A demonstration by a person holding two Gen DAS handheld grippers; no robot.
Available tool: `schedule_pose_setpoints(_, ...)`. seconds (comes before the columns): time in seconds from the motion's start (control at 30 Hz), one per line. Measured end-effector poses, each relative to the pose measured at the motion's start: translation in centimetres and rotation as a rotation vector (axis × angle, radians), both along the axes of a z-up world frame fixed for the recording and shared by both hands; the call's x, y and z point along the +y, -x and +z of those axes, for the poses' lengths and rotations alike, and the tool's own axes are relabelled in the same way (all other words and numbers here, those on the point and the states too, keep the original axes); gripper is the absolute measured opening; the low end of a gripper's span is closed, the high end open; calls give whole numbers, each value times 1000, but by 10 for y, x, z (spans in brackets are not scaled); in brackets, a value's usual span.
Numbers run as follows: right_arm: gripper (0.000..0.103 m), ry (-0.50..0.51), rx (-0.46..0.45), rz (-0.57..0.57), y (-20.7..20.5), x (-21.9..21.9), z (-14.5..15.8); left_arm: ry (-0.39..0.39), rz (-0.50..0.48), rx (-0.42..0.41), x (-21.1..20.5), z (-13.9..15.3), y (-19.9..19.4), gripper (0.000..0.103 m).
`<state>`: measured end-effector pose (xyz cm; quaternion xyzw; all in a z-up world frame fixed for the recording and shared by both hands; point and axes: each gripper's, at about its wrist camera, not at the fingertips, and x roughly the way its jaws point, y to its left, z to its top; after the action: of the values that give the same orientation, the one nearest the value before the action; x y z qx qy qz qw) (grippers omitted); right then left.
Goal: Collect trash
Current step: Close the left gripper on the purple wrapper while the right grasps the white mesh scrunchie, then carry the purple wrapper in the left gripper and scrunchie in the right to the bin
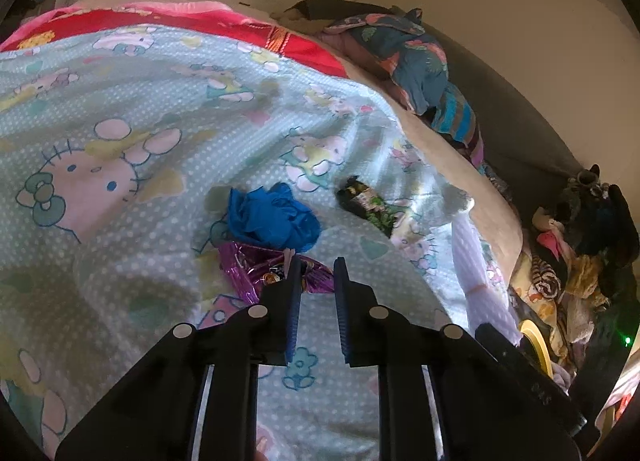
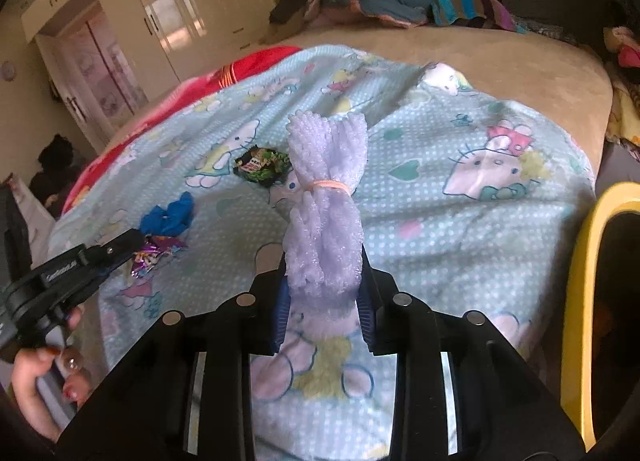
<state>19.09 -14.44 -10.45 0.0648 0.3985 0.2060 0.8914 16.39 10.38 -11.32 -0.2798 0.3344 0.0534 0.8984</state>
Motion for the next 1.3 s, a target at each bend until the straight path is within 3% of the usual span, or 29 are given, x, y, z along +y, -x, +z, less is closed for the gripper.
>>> schedule_pose_setpoints(0.73,22,-64,-112,-73,47,-60,37,14,-192,-148,-69,62,14,13)
schedule_pose_setpoints(1.3,22,-70,-150,-221,60,-130,46,-23,-396,-186,-142,77,27,13)
